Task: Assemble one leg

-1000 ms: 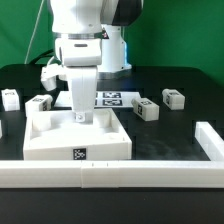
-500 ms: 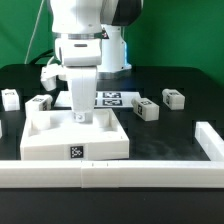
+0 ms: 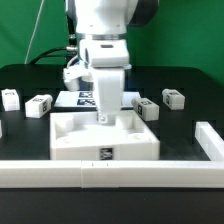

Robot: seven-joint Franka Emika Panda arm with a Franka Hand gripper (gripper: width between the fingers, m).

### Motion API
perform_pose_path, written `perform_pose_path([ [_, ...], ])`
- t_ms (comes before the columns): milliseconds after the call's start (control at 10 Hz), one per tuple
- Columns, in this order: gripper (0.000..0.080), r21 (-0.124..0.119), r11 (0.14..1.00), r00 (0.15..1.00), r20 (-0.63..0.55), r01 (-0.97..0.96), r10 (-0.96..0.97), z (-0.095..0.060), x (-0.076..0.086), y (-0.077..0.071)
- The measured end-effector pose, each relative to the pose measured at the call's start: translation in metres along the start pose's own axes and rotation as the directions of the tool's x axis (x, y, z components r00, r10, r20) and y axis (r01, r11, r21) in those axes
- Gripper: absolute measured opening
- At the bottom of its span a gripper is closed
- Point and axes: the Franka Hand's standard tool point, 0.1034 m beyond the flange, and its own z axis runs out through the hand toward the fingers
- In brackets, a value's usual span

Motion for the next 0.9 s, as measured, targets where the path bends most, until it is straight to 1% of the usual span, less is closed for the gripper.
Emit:
perform_pose_path([
  [200,0.0058,0.013,1.000,1.000,0.000,-0.024,0.024,0.000,0.022,0.013],
  [400,0.0058,-0.003,0.997,0.997,-0.009,-0.081,0.081,0.000,0.047,0.029],
  [500,0.0058,-0.012,0.994,0.994,-0.011,-0.107,0.107,0.000,0.056,0.037],
  [600,0.0058,-0.017,0.992,0.992,-0.013,-0.125,0.125,0.000,0.063,0.043],
  [700,0.0058,-0.017,0.989,0.990,-0.013,-0.144,0.144,0.000,0.070,0.046],
  [900,0.0058,-0.015,0.986,0.986,-0.013,-0.168,0.167,0.000,0.079,0.048],
])
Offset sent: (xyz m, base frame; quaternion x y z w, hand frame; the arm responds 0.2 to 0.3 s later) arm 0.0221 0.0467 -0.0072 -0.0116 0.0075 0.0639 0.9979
